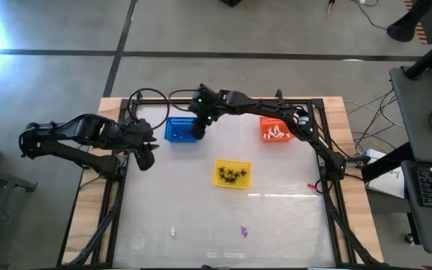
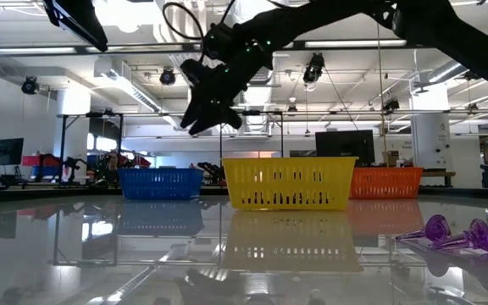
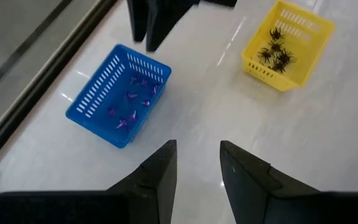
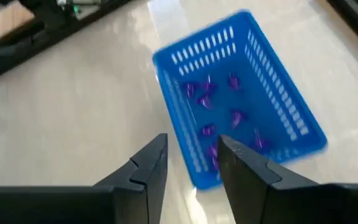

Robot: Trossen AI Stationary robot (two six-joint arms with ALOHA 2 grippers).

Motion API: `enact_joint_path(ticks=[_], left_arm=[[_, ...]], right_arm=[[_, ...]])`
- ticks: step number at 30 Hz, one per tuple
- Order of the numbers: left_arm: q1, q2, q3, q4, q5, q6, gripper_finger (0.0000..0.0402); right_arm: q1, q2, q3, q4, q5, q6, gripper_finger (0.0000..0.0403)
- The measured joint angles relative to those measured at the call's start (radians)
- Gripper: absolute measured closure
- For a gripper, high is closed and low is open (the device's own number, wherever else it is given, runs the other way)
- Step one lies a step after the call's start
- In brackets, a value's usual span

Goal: Sort Halloween decoration
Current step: Put the purple witch hat toy into the blue bin

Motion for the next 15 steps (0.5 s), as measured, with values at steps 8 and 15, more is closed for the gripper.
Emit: enact_joint_path(ticks=[8, 15], left_arm=[[-0.001, -0.003, -0.002, -0.012, 0.016, -0.001, 0.0296], [0.0, -0.003, -0.002, -0.063, 0.016, 0.04, 0.0296]], right_arm=[[0.026, -0.001, 0.038, -0.268, 0.001, -0.032, 0.0251], [0.094, -0.002, 0.038, -0.553, 0.0, -0.048, 0.0241]])
